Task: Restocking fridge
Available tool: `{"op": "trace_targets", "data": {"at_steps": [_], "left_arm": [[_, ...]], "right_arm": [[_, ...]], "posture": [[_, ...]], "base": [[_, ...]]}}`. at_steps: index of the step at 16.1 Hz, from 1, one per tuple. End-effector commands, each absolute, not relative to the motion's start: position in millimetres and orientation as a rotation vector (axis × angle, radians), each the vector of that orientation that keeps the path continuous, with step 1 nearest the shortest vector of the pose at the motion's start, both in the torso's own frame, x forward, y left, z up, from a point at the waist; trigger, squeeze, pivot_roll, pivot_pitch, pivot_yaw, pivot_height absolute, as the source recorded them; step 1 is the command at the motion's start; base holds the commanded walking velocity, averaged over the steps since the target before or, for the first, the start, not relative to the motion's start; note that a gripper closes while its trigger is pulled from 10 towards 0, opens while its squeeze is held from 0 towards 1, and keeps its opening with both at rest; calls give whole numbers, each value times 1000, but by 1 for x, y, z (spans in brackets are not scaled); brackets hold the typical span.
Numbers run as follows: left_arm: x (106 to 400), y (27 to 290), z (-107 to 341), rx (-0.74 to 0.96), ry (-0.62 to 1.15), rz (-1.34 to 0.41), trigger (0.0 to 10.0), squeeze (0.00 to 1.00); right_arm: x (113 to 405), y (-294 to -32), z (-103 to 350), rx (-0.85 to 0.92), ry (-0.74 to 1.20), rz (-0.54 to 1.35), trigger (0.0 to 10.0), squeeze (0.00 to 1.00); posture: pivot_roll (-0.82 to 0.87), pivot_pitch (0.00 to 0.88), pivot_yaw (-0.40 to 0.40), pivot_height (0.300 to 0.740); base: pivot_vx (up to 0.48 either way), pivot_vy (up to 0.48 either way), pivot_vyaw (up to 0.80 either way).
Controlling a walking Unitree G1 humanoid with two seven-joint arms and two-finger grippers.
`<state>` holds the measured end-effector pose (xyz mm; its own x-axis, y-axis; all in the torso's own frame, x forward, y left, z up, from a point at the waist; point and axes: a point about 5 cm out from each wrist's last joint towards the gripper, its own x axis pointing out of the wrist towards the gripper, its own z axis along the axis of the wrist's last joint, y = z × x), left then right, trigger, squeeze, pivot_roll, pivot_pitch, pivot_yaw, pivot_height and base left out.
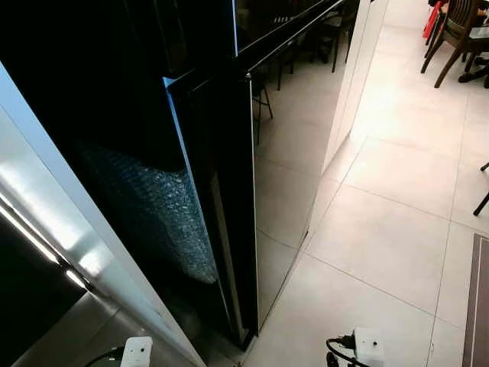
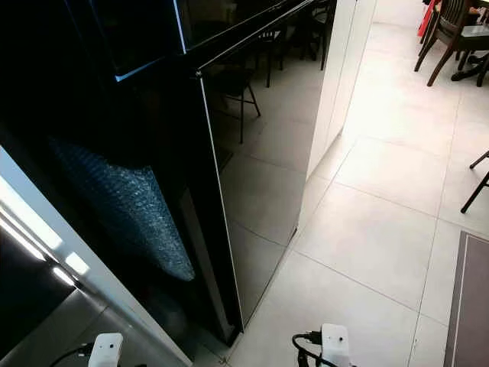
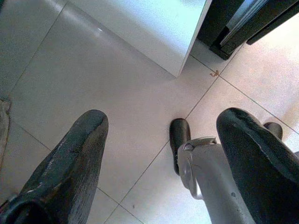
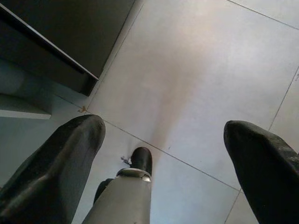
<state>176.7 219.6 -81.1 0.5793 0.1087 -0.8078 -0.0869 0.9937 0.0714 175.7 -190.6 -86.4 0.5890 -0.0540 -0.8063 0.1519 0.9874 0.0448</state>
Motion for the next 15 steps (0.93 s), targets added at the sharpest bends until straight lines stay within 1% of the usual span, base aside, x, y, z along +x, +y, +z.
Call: {"op": "trace_targets", "data": {"at_steps": [1, 4, 7, 9, 15], "left_arm": [[170, 226, -83, 20, 970, 137, 10000, 0], [172, 228, -82, 22, 964, 141, 10000, 0], [177, 221, -81, 8, 958, 128, 10000, 0], [175, 217, -83, 4, 970, 118, 10000, 0], [174, 217, -83, 4, 972, 117, 10000, 0]], "right_arm": [[176, -186, -87, 122, 942, -122, 10000, 0], [176, -183, -87, 112, 942, -99, 10000, 0], [179, -191, -85, 124, 922, -119, 10000, 0], [179, -197, -84, 132, 919, -146, 10000, 0], [178, -197, -84, 132, 919, -145, 10000, 0]], "posture": [[0, 0, 42, 740], [-22, 0, 38, 740], [-19, 0, 33, 740], [-14, 0, 30, 740], [-14, 0, 30, 740]], "base": [[0, 0, 0], [0, 0, 0], [0, 0, 0], [0, 0, 0], [0, 0, 0]]}}
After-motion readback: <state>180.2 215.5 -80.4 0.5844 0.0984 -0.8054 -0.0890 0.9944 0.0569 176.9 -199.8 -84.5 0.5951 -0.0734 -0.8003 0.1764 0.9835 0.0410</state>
